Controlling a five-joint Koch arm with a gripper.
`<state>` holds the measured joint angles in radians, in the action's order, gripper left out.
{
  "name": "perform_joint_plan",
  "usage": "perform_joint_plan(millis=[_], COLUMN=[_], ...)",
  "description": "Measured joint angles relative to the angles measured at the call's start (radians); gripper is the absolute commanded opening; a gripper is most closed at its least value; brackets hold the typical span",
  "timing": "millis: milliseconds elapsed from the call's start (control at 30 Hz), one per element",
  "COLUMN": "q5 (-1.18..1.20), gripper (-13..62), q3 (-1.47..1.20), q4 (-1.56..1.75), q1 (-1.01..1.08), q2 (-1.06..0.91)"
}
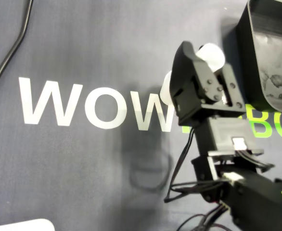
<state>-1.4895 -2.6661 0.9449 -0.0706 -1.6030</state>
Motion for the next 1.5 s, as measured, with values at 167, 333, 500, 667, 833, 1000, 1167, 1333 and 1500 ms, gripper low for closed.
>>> perform_joint_plan(millis=[167, 333, 500, 667, 833, 1000, 1167, 1333, 1500], q5=[0.023, 0.094, 0.253, 0.419, 0.65, 0.81, 1.068, 1.264, 1.456], gripper=[5.8, 5.8, 5.9, 5.9, 5.8, 5.8, 5.8, 5.8, 5.8], q3=[0.041, 0.167, 0.333, 0.476, 0.669, 0.779, 0.893, 0.973, 1.083], q4=[-0.137, -0.327, -0.509, -0.597, -0.598, -0.598, -0.646, -0.681, -0.681], q1=[0.015, 0.087, 0.225, 0.359, 0.485, 0.535, 0.566, 0.586, 0.595], q2=[-0.127, -0.219, -0.227, -0.166, 0.008, 0.115, 0.25, 0.325, 0.413])
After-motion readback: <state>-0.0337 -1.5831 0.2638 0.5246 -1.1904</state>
